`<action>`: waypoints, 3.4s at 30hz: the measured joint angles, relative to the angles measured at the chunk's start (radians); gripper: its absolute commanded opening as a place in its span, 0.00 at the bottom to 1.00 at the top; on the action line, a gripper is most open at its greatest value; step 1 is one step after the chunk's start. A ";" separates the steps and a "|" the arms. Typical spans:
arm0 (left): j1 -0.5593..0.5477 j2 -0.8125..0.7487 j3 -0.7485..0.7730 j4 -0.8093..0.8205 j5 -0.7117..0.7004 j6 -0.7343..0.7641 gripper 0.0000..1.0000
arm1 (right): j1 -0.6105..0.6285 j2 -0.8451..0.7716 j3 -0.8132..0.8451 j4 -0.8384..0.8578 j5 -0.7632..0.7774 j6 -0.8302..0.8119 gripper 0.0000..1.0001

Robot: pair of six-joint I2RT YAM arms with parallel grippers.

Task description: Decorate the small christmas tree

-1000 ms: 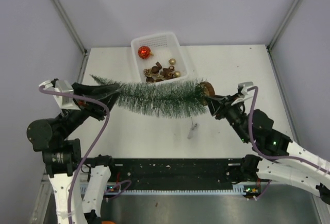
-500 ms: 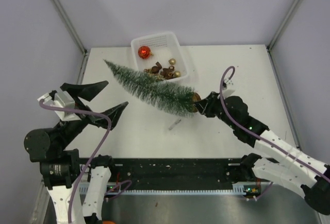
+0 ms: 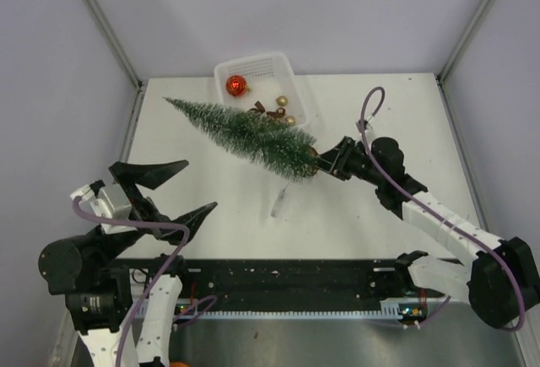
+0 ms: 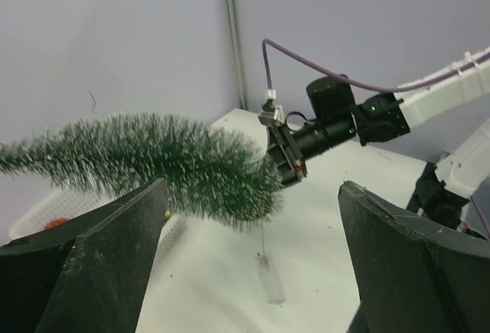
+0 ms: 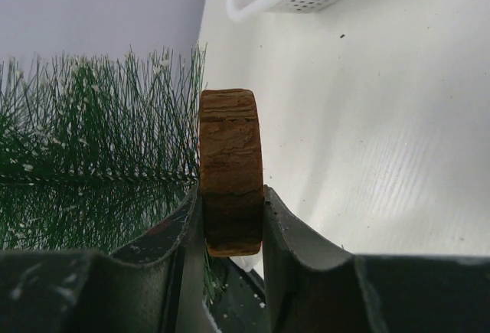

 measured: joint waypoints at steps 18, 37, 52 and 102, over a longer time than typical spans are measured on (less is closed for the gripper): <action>0.000 0.207 -0.254 0.232 0.039 -0.222 0.99 | -0.074 0.252 0.070 0.439 -0.554 0.342 0.00; -0.066 0.356 -0.172 0.761 0.253 -0.461 0.99 | 0.055 0.401 0.151 0.375 -0.584 0.347 0.00; -0.066 0.361 -0.247 0.558 0.134 -0.176 0.99 | 0.120 0.449 0.155 0.420 -0.571 0.367 0.00; -0.047 0.156 -0.595 -0.167 0.132 0.441 0.00 | -0.034 0.700 0.094 0.238 -0.492 0.100 0.63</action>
